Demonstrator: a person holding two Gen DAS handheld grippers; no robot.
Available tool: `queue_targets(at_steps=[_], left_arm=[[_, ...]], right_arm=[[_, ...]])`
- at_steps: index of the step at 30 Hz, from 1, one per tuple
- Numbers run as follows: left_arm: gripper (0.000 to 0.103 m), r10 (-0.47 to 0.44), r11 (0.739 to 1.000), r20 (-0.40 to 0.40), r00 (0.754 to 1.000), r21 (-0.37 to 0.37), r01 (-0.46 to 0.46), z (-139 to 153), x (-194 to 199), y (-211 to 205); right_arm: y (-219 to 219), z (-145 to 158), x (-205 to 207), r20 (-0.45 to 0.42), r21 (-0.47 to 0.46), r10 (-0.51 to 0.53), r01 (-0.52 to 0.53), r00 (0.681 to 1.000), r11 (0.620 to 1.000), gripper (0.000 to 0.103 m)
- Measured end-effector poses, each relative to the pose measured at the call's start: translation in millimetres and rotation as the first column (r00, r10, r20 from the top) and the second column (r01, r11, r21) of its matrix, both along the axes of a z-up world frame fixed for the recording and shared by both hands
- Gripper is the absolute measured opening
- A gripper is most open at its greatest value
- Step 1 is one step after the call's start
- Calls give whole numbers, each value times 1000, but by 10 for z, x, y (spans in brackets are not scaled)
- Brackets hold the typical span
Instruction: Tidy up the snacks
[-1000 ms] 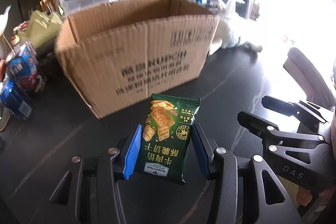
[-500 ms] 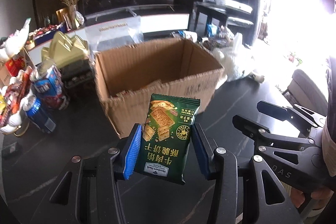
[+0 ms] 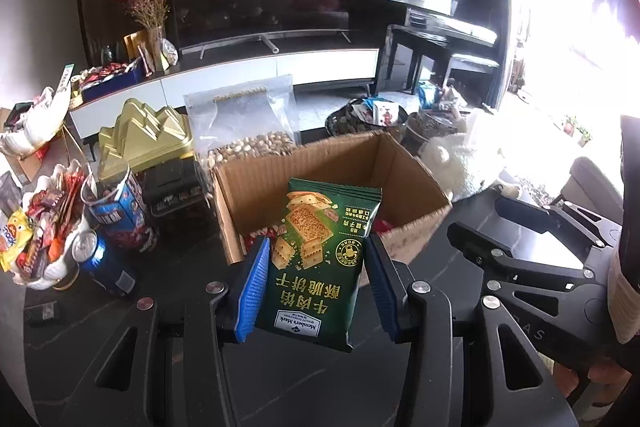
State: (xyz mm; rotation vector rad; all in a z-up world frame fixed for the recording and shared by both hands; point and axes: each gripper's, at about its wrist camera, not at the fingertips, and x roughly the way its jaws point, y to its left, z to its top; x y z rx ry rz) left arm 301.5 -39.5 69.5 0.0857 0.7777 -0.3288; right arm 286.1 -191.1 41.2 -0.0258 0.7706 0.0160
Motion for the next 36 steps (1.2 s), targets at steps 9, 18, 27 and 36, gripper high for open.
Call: queue_targets(at_steps=[9,18,27,36], left_arm=[[48,37,999,-49,998,-6,-38,-30,456,-19],[63,109,993,-48,993,57,-106,-110,683,-33],[73,199,974,22,980,108,-201,-42,348,99],[84,234,967,69,970,85,-240,18,-79,193]], right_arm=[[34,118,330,-28,-25,9,-9,1000,1000,59],[47,94,548,-54,-53,-5,2,999,999,59],[-17,32,453,-56,-15,-4,3,998,1000,63],[-2,136,122,-4,11,16,-16,1000,1000,67]])
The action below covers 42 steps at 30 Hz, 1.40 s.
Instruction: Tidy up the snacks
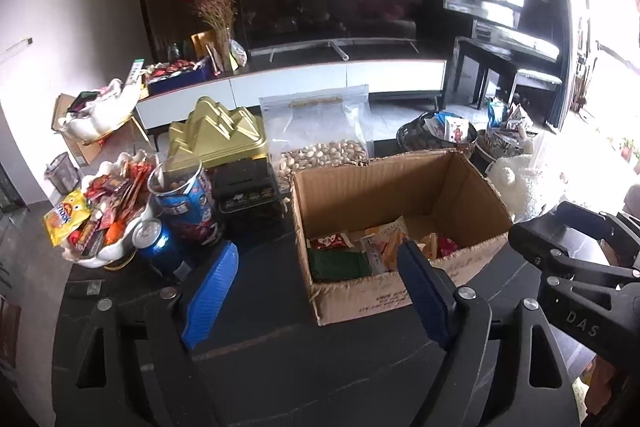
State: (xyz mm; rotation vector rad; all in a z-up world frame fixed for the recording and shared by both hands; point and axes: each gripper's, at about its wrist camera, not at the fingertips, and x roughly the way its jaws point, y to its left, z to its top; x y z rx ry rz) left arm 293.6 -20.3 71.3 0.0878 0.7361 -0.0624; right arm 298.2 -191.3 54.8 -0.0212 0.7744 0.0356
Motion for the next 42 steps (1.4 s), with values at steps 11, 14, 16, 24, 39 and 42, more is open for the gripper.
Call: queue_targets(at_steps=[11,14,16,24,39,42], left_arm=[[103,37,996,137,990,72,-47,95,-692,35],[103,45,996,175,984,68,-58,126,-889,50],[103,52,997,184,982,46,-61,135,-998,70],[103,86,995,242,966,36,-98,92,-1424,118],[103,114,991,270,956,43,-130,-14,-1863,209],[103,113,991,272,956,41,-129,-13,-1904,214]], right_arm=[[-6,151,-698,118,-1,-17,18,993,1000,77],[1,177,-886,143,0,-11,12,990,1000,81],[8,176,-983,154,4,-10,9,988,1000,83],[26,110,-1341,178,45,5,-13,984,999,84],[84,5,-1773,221,23,4,-9,975,1000,84],[103,15,-1814,231,12,5,-8,973,1000,84]])
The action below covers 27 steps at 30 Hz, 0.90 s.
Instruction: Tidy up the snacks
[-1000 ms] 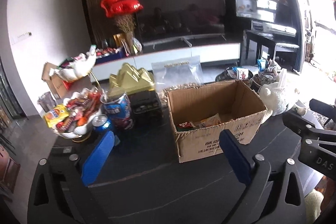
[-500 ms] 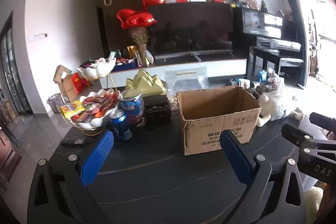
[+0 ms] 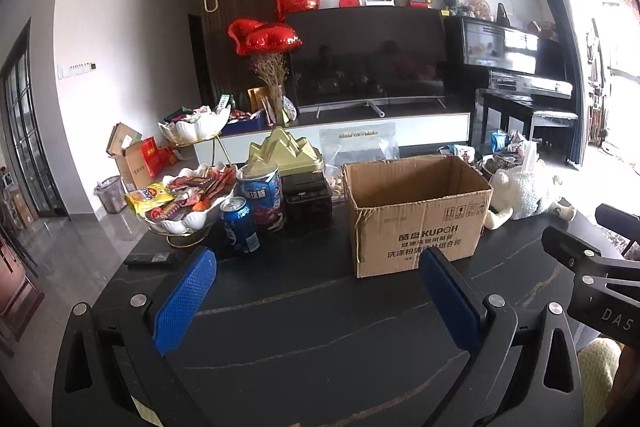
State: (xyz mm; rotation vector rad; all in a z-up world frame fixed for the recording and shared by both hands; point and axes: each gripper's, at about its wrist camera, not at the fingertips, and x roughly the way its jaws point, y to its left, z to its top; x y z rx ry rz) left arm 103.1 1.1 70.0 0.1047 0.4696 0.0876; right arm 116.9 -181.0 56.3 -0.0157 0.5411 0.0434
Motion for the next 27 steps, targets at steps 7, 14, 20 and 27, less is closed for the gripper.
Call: queue_targets(at_steps=[7,14,20,27], left_arm=[[103,-12,1000,17,1000,6,11,29,-105,-8],[103,-23,1000,19,1000,6,22,41,-127,-43],[103,-24,1000,24,999,6,24,55,-147,-55],[103,-27,1000,28,999,8,27,80,-156,-52]], right_arm=[[3,2,-73,4,1,7,-7,1000,1000,84],[-13,0,-127,11,6,3,-3,1000,1000,84],[-31,11,-159,17,11,4,-4,1000,1000,84],[-50,25,-187,22,14,4,-4,1000,1000,84]])
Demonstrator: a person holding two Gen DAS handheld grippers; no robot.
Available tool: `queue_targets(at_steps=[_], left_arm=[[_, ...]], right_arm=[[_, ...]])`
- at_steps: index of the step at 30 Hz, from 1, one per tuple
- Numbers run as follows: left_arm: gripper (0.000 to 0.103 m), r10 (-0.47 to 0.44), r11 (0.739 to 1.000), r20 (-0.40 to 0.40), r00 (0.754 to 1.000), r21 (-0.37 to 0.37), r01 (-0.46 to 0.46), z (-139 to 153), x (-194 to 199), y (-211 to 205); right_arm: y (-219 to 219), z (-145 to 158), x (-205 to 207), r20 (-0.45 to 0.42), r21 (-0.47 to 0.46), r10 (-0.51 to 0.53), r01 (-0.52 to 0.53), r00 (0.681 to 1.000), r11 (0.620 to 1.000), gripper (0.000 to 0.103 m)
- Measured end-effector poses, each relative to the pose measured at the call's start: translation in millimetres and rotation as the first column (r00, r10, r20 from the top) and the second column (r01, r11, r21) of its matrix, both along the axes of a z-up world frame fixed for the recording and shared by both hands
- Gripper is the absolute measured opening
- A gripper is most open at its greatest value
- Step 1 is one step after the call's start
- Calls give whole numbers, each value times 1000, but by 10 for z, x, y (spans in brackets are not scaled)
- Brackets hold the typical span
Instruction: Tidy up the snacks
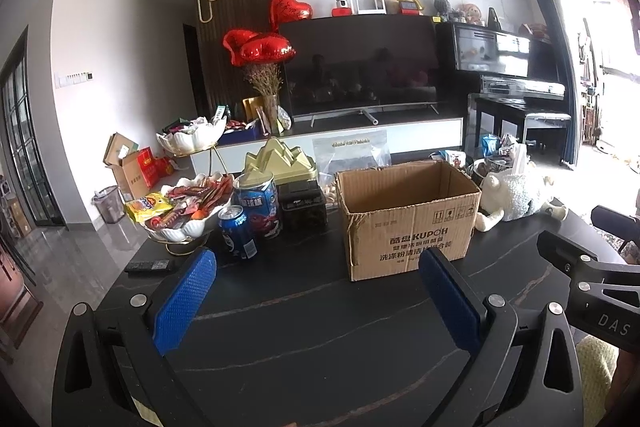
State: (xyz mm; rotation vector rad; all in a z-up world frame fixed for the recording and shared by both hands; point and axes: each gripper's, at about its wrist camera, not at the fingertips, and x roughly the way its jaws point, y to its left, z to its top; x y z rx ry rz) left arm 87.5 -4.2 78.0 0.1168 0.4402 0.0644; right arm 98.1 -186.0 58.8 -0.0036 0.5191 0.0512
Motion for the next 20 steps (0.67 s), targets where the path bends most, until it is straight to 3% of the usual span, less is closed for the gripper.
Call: queue_targets(at_steps=[20], left_arm=[[103,-3,1000,-5,1000,-9,3,-11,-1,14]], right_arm=[[-6,-28,-19,-7,-3,0,0,1000,1000,84]])
